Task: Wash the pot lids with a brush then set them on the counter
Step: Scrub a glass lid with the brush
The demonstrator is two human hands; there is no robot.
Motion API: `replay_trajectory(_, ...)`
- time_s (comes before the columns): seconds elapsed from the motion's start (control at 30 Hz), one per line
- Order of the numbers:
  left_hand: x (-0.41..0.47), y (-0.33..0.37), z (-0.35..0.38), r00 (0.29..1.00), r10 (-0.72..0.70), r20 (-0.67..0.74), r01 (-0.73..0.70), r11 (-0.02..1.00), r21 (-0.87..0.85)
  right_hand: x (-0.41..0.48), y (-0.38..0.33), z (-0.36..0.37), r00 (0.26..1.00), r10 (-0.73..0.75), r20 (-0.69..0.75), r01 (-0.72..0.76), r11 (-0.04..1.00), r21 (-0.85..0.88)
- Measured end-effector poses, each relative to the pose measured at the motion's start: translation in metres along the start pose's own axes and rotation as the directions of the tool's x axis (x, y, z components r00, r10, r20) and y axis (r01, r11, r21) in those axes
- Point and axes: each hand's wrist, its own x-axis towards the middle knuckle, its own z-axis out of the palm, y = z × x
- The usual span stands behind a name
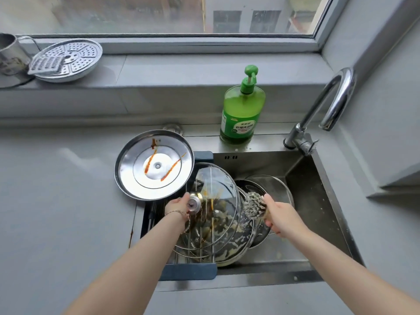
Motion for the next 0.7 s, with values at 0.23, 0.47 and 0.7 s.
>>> replay_trajectory(0.23,0.003,0.003,0.009,0.993,0.052,-0.11,-0.033,0.985,0.168,-0.013,0.019,0.001,0.998,0.032,0.045,-0.036,0.995,0.088)
replay_trajectory(0.47,-0.013,-0.003,0.006,0.995,0.097,0.005,-0.096,0.982,0.161,0.015,0.026,0.027,0.982,0.187,-0.022,-0.176,0.952,0.251)
replay_trajectory(0.7,-0.037,0.001,0.007,0.976,0.199,0.088,-0.211,0.965,0.159,-0.003,0.02,0.029,0.999,0.042,0.02,-0.047,0.903,0.427)
